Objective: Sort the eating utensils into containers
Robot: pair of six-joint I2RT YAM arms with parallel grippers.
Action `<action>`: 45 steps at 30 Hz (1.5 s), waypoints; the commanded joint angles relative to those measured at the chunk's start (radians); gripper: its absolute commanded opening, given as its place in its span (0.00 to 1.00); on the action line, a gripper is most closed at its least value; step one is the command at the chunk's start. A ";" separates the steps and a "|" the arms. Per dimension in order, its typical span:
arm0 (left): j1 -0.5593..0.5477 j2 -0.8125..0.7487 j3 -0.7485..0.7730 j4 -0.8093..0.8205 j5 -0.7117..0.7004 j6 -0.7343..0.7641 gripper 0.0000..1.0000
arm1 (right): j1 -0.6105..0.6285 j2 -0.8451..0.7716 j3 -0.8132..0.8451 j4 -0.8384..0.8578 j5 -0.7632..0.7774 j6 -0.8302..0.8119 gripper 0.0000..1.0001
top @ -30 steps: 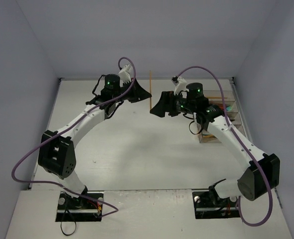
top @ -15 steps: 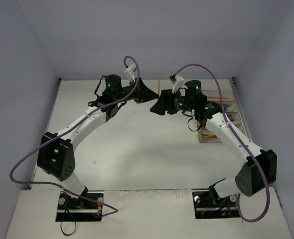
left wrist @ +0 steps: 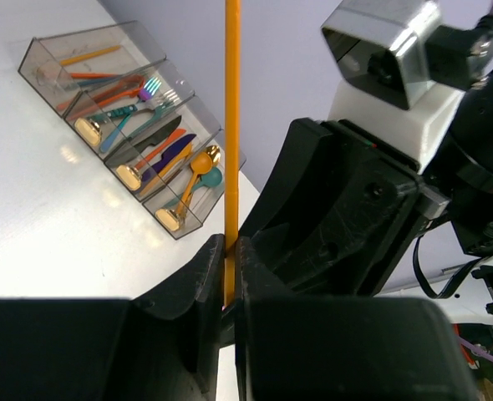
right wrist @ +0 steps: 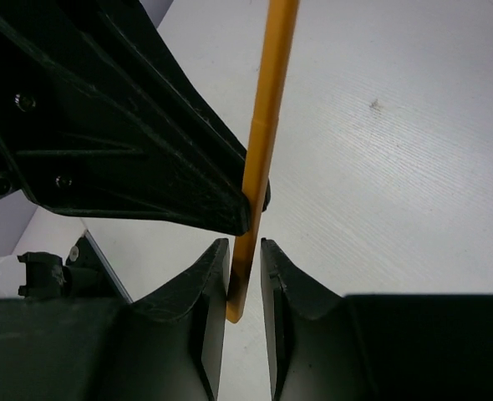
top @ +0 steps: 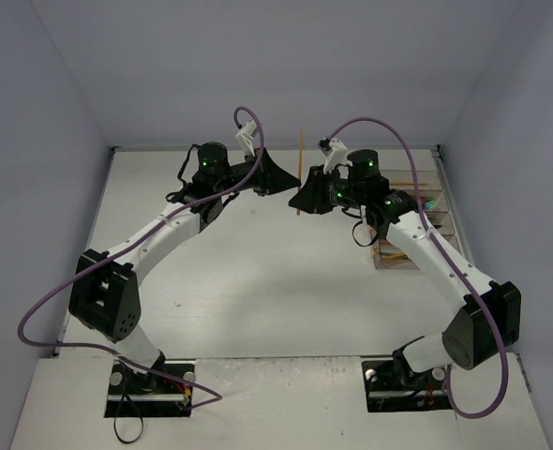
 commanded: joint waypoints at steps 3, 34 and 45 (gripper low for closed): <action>-0.008 -0.064 -0.011 0.097 0.013 -0.003 0.00 | -0.002 -0.044 0.047 0.059 0.016 -0.005 0.03; 0.296 -0.598 -0.305 -0.798 -0.967 0.674 0.84 | -0.448 0.060 -0.019 0.063 0.631 0.524 0.00; 0.294 -0.750 -0.502 -0.780 -1.112 0.681 0.84 | -0.547 0.335 0.099 0.063 0.773 0.788 0.00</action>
